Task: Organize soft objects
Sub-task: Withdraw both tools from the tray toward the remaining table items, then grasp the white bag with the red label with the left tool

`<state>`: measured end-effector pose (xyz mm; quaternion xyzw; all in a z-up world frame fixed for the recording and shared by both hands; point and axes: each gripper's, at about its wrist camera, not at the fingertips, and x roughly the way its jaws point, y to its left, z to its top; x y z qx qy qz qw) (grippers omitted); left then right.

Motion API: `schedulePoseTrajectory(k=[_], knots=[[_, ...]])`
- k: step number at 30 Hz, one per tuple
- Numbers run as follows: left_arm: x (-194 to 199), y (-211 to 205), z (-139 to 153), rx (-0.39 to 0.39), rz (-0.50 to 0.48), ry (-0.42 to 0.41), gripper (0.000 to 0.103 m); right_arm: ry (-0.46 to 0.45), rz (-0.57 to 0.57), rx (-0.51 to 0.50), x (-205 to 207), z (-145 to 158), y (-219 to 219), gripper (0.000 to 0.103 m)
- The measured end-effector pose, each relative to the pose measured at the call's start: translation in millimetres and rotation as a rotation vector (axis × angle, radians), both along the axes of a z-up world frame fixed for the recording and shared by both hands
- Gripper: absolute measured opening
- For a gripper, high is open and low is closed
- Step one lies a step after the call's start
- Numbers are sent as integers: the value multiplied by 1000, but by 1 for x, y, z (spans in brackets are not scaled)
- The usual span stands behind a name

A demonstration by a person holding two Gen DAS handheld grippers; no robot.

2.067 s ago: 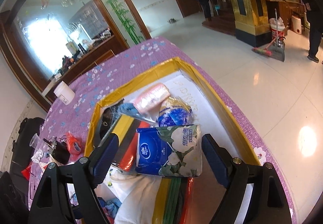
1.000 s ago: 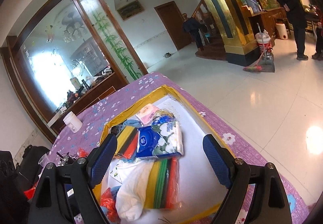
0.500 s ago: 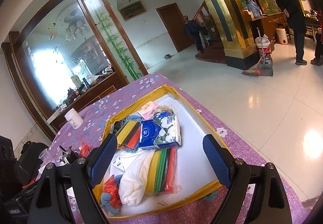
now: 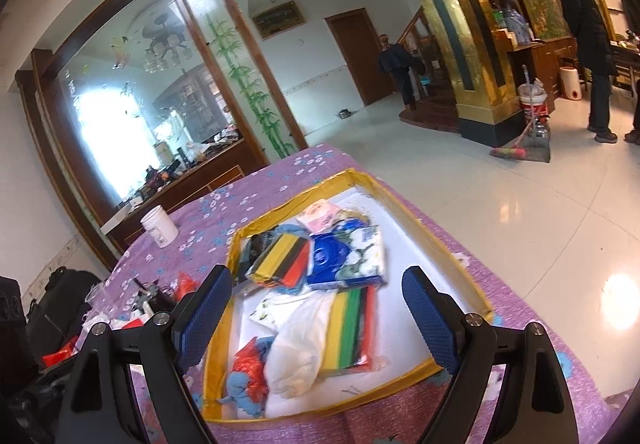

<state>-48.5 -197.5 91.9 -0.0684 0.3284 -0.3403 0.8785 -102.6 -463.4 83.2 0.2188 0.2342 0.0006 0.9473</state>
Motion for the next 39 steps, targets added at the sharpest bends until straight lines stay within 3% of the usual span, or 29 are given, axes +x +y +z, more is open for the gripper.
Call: schedulePoseTrajectory(k=[6,11,15,18,23,27,33,37,39], knots=[[5,55,-5,-19,106,46,87,20,119,-38,8,-4,38,90],[8,122,-5,1,270,59,87,35,252,-74,12,-10,80,90],[28,172,-1,19,396,85,87,76,372,-93,18,-27,118,90],[57,190,-3,53,427,129,88,105,411,-97,20,-40,133,90],[102,175,-12,216,382,105,88,107,419,-105,20,-46,136,90],[127,161,-32,252,310,149,88,114,429,-89,26,-47,136,90],[110,141,-57,302,178,238,88,106,459,-79,26,-46,136,90],[74,122,-55,338,28,211,88,101,464,-64,26,-48,135,90],[69,124,-48,306,13,196,88,101,464,-66,26,-48,135,90]])
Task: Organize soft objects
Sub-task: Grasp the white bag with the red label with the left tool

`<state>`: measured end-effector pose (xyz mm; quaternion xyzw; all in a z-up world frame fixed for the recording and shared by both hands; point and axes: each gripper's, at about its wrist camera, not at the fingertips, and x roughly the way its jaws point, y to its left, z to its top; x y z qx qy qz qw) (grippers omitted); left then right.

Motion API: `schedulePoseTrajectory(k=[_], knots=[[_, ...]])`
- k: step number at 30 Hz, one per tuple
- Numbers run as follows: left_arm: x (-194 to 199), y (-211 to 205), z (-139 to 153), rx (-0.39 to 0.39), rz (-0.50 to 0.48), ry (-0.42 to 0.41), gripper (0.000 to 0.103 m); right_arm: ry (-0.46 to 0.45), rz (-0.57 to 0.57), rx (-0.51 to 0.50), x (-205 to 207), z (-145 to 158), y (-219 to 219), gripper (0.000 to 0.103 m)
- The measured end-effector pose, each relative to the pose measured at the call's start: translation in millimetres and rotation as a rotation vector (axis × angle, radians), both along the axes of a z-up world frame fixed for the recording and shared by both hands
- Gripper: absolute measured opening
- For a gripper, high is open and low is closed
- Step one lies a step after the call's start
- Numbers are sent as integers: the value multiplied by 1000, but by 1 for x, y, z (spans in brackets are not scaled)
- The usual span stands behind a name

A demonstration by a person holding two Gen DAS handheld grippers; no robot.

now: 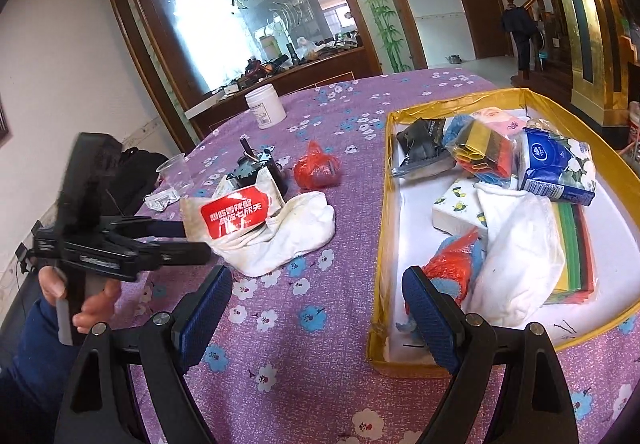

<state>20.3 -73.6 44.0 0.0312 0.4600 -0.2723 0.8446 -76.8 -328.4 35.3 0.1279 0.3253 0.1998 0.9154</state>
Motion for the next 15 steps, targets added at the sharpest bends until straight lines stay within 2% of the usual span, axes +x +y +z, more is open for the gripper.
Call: schedulePoseTrajectory(k=[1,5,10,15], knots=[[1,4,4,-15,14,-9,88,0,0,0,-1,0,0,90],[20,10,7,18,104,-29,88,-2,-3,0,-1,0,-1,90],[44,-1,1,107,123,-58,88,-5,-4,3,-2,0,-1,90],[57,-8,-6,140,157,-73,88,-5,-4,3,-1,0,-1,90]])
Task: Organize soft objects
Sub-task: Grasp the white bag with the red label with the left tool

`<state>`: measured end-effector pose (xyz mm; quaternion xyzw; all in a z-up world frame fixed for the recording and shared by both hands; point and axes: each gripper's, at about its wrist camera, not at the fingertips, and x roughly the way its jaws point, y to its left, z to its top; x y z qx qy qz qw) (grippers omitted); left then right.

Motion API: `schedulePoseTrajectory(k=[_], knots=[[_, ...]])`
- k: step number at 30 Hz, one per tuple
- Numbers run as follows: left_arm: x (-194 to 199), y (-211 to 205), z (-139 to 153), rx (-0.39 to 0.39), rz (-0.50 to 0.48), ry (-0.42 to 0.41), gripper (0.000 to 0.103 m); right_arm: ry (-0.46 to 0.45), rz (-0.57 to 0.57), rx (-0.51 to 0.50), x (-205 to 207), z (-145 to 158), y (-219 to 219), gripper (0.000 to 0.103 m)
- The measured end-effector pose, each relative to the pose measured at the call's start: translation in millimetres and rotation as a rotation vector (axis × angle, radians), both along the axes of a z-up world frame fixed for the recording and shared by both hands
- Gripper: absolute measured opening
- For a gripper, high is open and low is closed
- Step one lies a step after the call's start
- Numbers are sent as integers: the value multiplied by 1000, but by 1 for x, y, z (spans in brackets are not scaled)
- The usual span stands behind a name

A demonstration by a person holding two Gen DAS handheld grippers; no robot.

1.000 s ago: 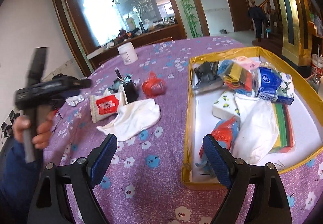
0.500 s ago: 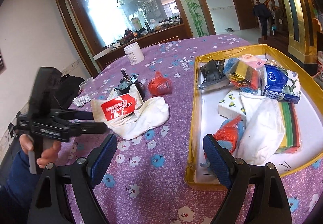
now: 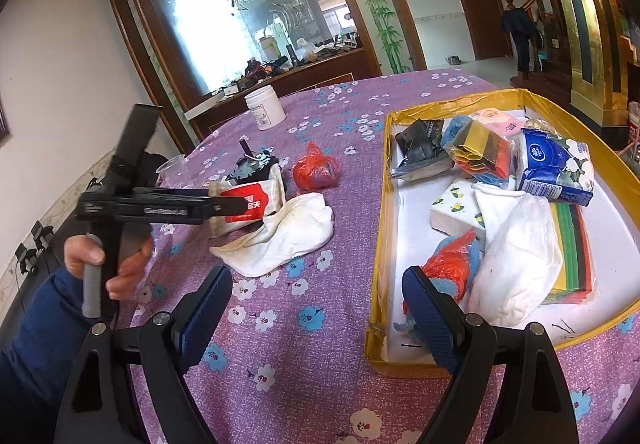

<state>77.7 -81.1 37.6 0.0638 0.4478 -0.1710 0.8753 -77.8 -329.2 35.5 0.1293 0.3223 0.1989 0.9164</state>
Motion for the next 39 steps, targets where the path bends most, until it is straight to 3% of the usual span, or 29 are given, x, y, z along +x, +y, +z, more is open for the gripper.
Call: schedulePoseTrajectory(k=[1,3,4,5,7,9,13,15,17,19,24,30,35,39], knots=[[-2,1,-1,1,14,-13,88,0,-1,0,-1,0,1,90],[-7,-1,-3,28,35,-21,68,0,-1,-1,-1,0,1,90],[-9,-1,-4,34,36,-14,45,0,0,0,-1,0,1,90],[-12,-1,-5,29,35,5,35,0,0,1,-1,0,1,90],[-23,2,-4,-17,25,37,27,-2,1,5,-2,0,0,90],[-36,2,-3,-60,4,62,27,-3,2,9,-2,0,0,90],[-90,-16,6,-166,-209,103,28,-4,4,14,-3,0,0,90],[-112,-20,14,-166,-277,86,45,-6,7,20,-3,0,-1,90],[-118,-14,24,-149,-249,35,77,-6,8,21,-3,0,-1,90],[-114,-5,36,-135,-189,-20,81,-7,8,23,-3,0,-1,90],[-69,0,32,-90,-1,-1,82,-11,3,29,-4,0,-3,90],[-30,-20,2,-49,80,65,81,-15,3,32,-5,0,-4,90],[-6,-24,-20,-76,111,130,54,-16,5,35,-5,0,-4,90],[-8,-22,-25,-101,114,110,50,-15,4,29,-4,0,-3,90]])
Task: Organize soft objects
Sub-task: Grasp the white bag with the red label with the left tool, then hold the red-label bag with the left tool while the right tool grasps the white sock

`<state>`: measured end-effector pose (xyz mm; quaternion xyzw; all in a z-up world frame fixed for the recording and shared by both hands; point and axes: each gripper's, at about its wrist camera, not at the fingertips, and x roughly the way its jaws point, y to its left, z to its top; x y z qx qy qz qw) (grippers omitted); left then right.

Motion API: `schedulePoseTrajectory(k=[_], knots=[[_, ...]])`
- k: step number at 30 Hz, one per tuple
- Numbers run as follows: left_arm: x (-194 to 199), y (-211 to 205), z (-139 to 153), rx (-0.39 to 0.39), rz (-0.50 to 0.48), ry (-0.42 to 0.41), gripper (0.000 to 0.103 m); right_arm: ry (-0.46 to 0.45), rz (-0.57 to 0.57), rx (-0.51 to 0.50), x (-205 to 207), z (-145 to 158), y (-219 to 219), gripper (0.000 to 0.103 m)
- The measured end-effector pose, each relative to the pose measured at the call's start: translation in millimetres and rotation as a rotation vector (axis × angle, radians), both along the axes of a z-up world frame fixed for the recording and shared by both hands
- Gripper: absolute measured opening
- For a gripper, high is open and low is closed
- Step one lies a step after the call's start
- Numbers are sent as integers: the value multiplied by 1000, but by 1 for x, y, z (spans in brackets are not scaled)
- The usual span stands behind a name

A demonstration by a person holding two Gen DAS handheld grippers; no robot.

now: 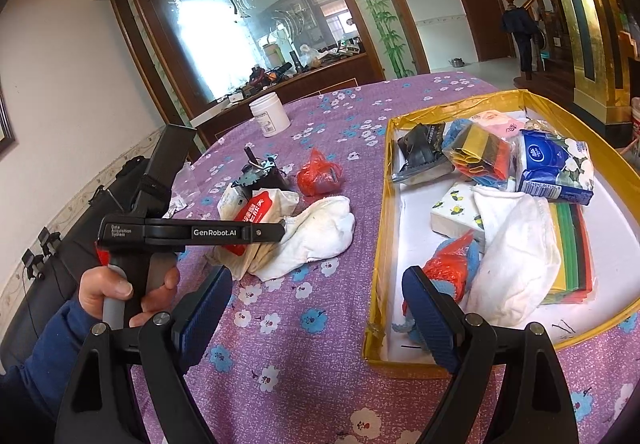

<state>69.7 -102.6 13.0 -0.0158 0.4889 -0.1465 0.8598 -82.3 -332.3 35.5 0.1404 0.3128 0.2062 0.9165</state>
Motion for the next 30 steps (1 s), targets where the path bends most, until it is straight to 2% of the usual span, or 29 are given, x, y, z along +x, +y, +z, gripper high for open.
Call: schedulePoseTrajectory(k=[2,5,9,13,17,20,25,30], knots=[[-4,3,1,-19,0,-16,41,2,0,-8,1,0,1,90],[-15,6,11,-55,-23,-39,40,6,-3,-24,1,-1,4,90],[-30,12,30,-92,-54,-110,40,30,-11,-60,6,-2,10,90],[-32,22,43,-111,-54,-179,40,97,2,-113,24,-1,24,90],[-25,37,46,-133,-13,-171,40,161,5,-130,54,12,42,90],[-26,49,49,-154,27,-172,40,227,0,-192,81,14,65,90],[-18,64,46,-172,86,-161,41,319,19,-234,122,-2,98,90],[-14,65,42,-173,92,-141,41,335,-20,-318,139,-20,108,90]])
